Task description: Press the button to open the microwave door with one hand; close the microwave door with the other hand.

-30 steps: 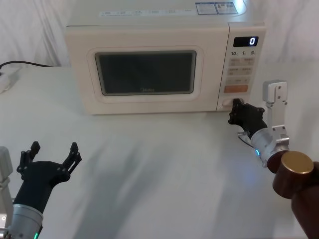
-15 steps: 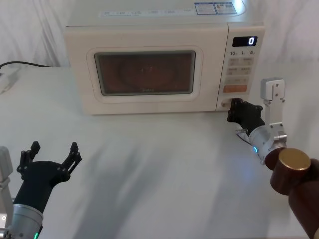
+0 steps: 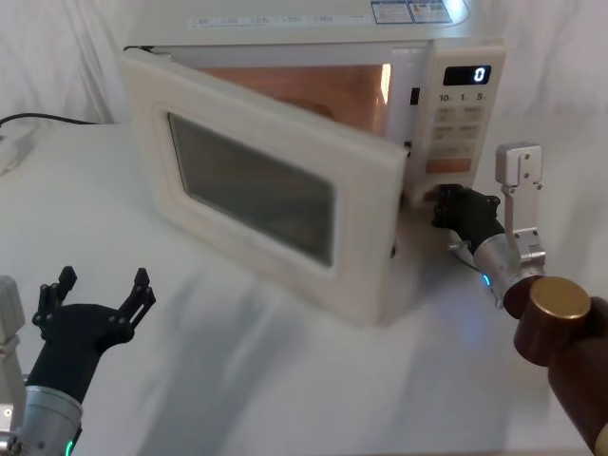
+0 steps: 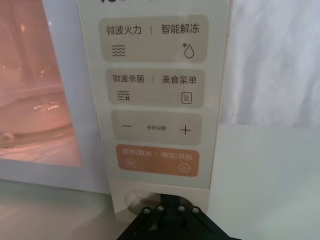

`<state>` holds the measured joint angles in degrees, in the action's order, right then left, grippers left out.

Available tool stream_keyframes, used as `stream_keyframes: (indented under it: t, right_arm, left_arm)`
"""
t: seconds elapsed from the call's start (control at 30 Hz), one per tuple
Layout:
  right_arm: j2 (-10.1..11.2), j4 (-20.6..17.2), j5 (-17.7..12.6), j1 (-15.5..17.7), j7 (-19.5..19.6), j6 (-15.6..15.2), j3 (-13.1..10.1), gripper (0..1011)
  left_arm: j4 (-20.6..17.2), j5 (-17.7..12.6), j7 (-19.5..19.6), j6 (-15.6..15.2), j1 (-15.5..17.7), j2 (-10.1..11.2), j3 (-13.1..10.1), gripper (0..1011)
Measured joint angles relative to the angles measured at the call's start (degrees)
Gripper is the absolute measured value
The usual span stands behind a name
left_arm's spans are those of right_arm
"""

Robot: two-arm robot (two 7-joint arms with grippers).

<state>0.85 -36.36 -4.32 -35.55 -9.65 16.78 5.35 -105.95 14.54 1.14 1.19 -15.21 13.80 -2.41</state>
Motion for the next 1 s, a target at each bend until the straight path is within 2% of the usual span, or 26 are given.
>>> stream_keyframes:
  t: [0.17,0.37,1.0]
  right_arm:
    - [0.00,-1.65,0.00,1.02,0.12,-0.73,-0.19,0]
    - [-0.08,-6.14,-0.11,3.84,0.42,-2.57,-0.34,0]
    - [-0.02,-22.77,-0.11,14.04,1.86,-7.79,0.65,0]
  left_arm:
    - [0.00,0.00,0.00,0.00,0.00,0.00,0.00,1001]
    - [0.00,0.00,0.00,0.00,0.00,0.00,0.00,1001]
    - [0.00,0.00,0.00,0.00,0.00,0.00,0.00,1001]
